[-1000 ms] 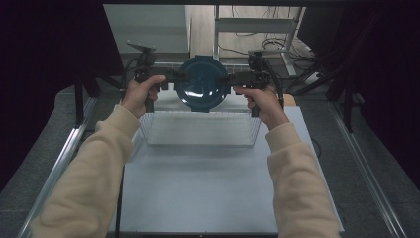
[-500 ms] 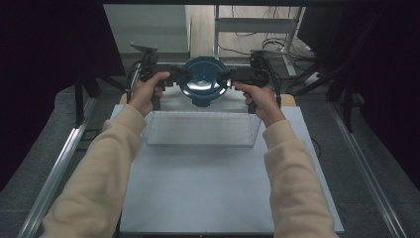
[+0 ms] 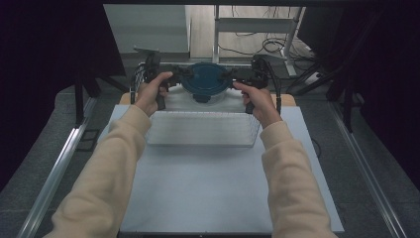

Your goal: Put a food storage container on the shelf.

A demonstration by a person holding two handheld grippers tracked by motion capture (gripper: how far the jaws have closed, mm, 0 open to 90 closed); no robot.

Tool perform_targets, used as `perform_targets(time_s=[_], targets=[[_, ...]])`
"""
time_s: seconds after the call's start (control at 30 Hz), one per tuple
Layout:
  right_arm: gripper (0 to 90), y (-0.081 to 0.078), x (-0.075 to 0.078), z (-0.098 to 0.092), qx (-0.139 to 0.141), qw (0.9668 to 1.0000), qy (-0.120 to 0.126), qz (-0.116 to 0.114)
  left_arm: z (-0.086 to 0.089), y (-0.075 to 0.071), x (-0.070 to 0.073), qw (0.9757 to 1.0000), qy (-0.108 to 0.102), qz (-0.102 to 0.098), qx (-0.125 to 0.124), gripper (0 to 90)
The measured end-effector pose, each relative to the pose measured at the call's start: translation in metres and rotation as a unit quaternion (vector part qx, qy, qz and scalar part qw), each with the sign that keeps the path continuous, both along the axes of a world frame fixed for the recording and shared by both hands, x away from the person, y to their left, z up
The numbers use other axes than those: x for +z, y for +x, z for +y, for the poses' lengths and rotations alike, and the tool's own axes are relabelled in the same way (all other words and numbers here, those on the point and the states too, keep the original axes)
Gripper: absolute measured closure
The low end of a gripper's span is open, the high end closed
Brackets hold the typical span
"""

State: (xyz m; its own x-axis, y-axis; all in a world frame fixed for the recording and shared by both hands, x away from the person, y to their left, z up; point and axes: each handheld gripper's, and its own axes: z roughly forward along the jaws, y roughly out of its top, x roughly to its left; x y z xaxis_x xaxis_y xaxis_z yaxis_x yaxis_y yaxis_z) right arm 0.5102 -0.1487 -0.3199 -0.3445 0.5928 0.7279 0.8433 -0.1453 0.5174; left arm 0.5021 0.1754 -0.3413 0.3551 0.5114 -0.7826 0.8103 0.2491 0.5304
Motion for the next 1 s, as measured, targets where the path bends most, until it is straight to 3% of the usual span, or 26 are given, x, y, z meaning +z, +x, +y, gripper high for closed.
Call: perform_targets(time_s=[0.03, 0.07, 0.1, 0.13, 0.17, 0.2, 0.27, 0.3, 0.37, 0.4, 0.43, 0.47, 0.5, 0.53, 0.57, 0.6, 0.63, 0.67, 0.73, 0.8, 0.83, 0.87, 0.9, 0.93, 0.97, 1.0], targets=[[37.0, 0.000, 0.000, 0.000, 0.000, 1.0000, 0.000, 0.000, 0.000, 0.000, 0.000, 1.0000, 0.000, 0.000, 0.000, 38.2], [29.8, -0.004, 0.000, 0.001, -0.005, 0.9999, -0.002, -0.012, 0.000, -0.001, 0.000, 0.9999, 0.006, -0.012, -0.001, 34.4], [29.8, -0.004, 0.000, 0.001, -0.005, 0.9999, -0.002, -0.012, -0.001, -0.003, 0.000, 0.9996, 0.017, -0.022, 0.003, 34.4], [21.5, -0.007, 0.001, 0.002, -0.018, 0.9994, -0.007, -0.027, -0.001, -0.005, 0.001, 0.9991, 0.026, -0.032, 0.010, 29.1], [13.4, -0.014, 0.005, 0.002, -0.032, 0.9977, -0.008, -0.060, 0.000, -0.010, 0.003, 0.9977, 0.036, -0.051, 0.026, 22.6], [9.3, -0.016, 0.007, 0.001, -0.036, 0.9970, -0.009, -0.067, 0.000, -0.010, 0.003, 0.9977, 0.036, -0.051, 0.026, 20.9], [8.0, -0.022, 0.010, 0.001, -0.037, 0.9963, -0.010, -0.077, 0.003, -0.020, 0.009, 0.9942, 0.059, -0.083, 0.035, 19.1], [6.3, -0.032, 0.014, 0.002, -0.021, 0.9950, -0.019, -0.095, 0.005, -0.033, 0.014, 0.9903, 0.075, -0.110, 0.040, 19.1], [6.2, -0.039, 0.016, 0.002, -0.014, 0.9939, -0.027, -0.106, 0.006, -0.040, 0.016, 0.9895, 0.072, -0.119, 0.040, 19.7], [7.0, -0.053, 0.018, 0.001, -0.003, 0.9907, -0.038, -0.131, 0.007, -0.057, 0.017, 0.9875, 0.074, -0.138, 0.022, 20.4], [7.5, -0.060, 0.019, 0.000, 0.002, 0.9885, -0.045, -0.144, 0.007, -0.063, 0.017, 0.9867, 0.073, -0.144, 0.016, 21.0], [7.5, -0.060, 0.019, 0.000, 0.002, 0.9885, -0.045, -0.144, 0.007, -0.063, 0.017, 0.9867, 0.073, -0.144, 0.016, 22.0], [8.9, -0.073, 0.020, -0.003, 0.009, 0.9832, -0.068, -0.169, 0.008, -0.084, 0.014, 0.9835, 0.080, -0.162, -0.013, 22.2], [9.3, -0.080, 0.020, -0.005, 0.012, 0.9804, -0.080, -0.180, 0.008, -0.093, 0.013, 0.9815, 0.089, -0.168, -0.019, 22.2], [9.7, -0.087, 0.020, -0.008, 0.013, 0.9769, -0.092, -0.192, 0.008, -0.100, 0.011, 0.9795, 0.097, -0.175, -0.023, 22.6], [10.4, -0.092, 0.020, -0.010, 0.013, 0.9749, -0.100, -0.199, 0.008, -0.100, 0.011, 0.9795, 0.097, -0.175, -0.023, 23.0], [11.5, -0.100, 0.018, -0.015, 0.016, 0.9733, -0.104, -0.204, 0.009, -0.118, 0.007, 0.9774, 0.107, -0.180, -0.029, 23.6], [11.5, -0.100, 0.018, -0.015, 0.016, 0.9733, -0.104, -0.204, 0.009, -0.118, 0.007, 0.9774, 0.107, -0.180, -0.029, 23.9], [12.9, -0.120, 0.009, -0.028, 0.020, 0.9724, -0.098, -0.211, 0.011, -0.146, -0.004, 0.9735, 0.126, -0.185, -0.047, 24.0], [13.3, -0.128, 0.005, -0.032, 0.025, 0.9710, -0.103, -0.214, 0.012, -0.155, -0.007, 0.9720, 0.131, -0.188, -0.053, 23.9], [14.3, -0.144, -0.004, -0.039, 0.032, 0.9665, -0.120, -0.225, 0.015, -0.172, -0.013, 0.9693, 0.139, -0.196, -0.053, 24.0], [14.6, -0.150, -0.008, -0.042, 0.037, 0.9649, -0.127, -0.227, 0.016, -0.181, -0.017, 0.9676, 0.144, -0.199, -0.057, 24.0], [14.6, -0.150, -0.008, -0.042, 0.037, 0.9649, -0.127, -0.227, 0.016, -0.181, -0.017, 0.9676, 0.144, -0.199, -0.057, 23.9], [16.2, -0.168, -0.020, -0.050, 0.050, 0.9639, -0.127, -0.229, 0.014, -0.199, -0.030, 0.9637, 0.160, -0.202, -0.068, 23.9], [16.2, -0.168, -0.020, -0.050, 0.050, 0.9639, -0.127, -0.229, 0.014, -0.199, -0.030, 0.9637, 0.160, -0.202, -0.068, 23.8], [17.5, -0.182, -0.030, -0.055, 0.060, 0.9636, -0.124, -0.229, 0.011, -0.212, -0.042, 0.9604, 0.175, -0.202, -0.080, 23.8]])
